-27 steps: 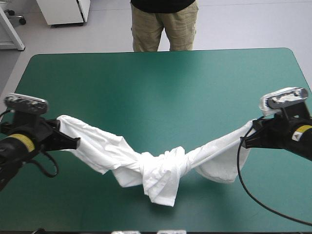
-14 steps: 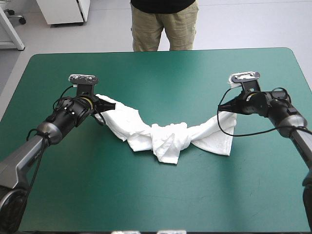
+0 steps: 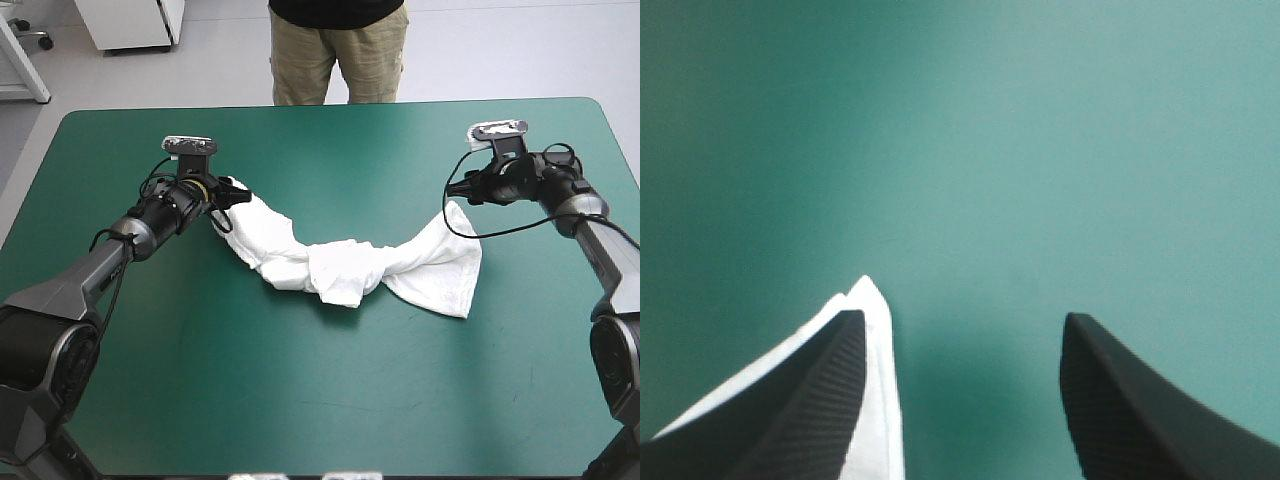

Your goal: Fold the cloth

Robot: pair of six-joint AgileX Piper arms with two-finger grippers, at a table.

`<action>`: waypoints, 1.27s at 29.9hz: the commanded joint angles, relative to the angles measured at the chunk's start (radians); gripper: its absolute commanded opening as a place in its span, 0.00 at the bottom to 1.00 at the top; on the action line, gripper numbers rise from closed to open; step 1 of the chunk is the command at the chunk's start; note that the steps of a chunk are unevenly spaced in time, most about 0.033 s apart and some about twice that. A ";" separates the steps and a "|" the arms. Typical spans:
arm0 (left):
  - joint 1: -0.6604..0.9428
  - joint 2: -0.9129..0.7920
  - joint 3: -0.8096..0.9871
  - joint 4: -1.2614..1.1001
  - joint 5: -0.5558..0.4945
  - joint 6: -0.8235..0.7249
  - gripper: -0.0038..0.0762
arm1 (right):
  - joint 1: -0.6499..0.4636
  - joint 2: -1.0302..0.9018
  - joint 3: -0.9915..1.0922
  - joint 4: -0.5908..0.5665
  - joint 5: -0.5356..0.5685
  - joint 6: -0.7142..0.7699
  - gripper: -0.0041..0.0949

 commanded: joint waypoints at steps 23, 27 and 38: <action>0.367 -0.053 -0.149 -0.948 0.478 0.745 0.61 | -0.024 -0.617 -0.057 0.226 0.427 -0.107 0.58; 0.363 -0.028 -0.149 -0.980 0.458 0.797 0.62 | -0.024 -0.616 -0.055 0.214 0.445 -0.107 0.58; 0.272 0.053 -0.149 -0.924 0.350 0.934 0.61 | -0.024 -0.602 -0.051 0.204 0.421 -0.107 0.58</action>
